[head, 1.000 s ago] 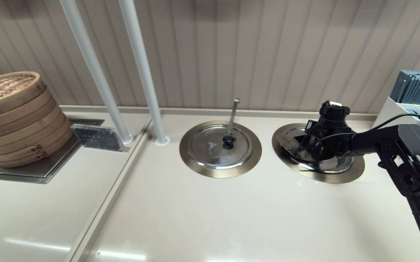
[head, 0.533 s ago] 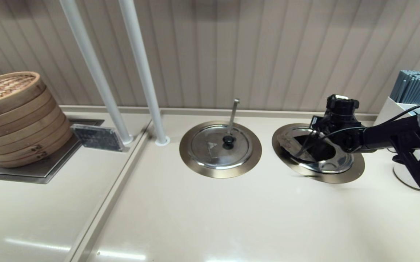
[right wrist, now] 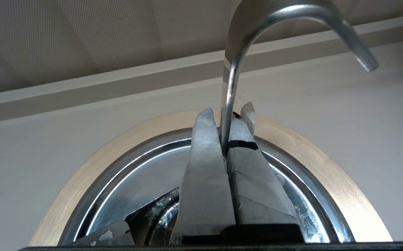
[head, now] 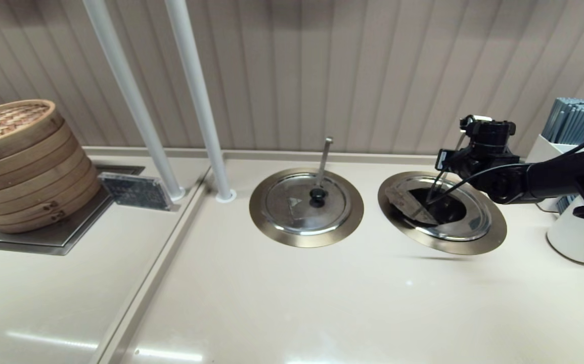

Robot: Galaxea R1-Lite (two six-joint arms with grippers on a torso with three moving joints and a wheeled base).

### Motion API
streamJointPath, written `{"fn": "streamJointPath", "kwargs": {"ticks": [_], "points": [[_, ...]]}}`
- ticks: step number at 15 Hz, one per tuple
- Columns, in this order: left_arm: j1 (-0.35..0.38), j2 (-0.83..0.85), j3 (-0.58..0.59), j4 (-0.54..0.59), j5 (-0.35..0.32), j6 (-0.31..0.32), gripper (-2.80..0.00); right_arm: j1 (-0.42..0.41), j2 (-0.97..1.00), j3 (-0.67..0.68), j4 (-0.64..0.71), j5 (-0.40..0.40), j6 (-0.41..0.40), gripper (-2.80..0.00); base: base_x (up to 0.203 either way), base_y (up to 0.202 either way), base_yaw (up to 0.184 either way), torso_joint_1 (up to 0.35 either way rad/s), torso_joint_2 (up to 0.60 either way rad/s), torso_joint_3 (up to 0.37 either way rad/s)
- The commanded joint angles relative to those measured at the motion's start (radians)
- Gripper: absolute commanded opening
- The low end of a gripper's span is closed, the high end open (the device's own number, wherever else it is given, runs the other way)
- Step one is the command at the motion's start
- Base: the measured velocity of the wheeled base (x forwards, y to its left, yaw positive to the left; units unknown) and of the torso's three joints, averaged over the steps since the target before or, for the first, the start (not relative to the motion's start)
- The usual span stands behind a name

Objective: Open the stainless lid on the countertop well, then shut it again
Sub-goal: Stir with a spoon

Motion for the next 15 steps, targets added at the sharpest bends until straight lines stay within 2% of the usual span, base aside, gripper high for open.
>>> {"fn": "streamJointPath", "kwargs": {"ticks": [1, 11, 15], "points": [[0.0, 0.0, 0.0, 0.0, 0.001, 0.0, -2.8, 0.001, -0.001, 0.003, -0.001, -0.003, 0.001, -2.8, 0.0, 0.0, 0.0, 0.0, 0.0, 0.0], [0.0, 0.0, 0.0, 0.0, 0.001, 0.0, -2.8, -0.015, -0.12, 0.09, -0.008, -0.007, 0.087, -2.8, 0.0, 0.0, 0.0, 0.0, 0.0, 0.0], [0.0, 0.0, 0.0, 0.001, 0.001, 0.0, -2.8, -0.036, -0.185, 0.1, -0.006, -0.007, 0.093, -2.8, 0.0, 0.0, 0.0, 0.0, 0.0, 0.0]]}}
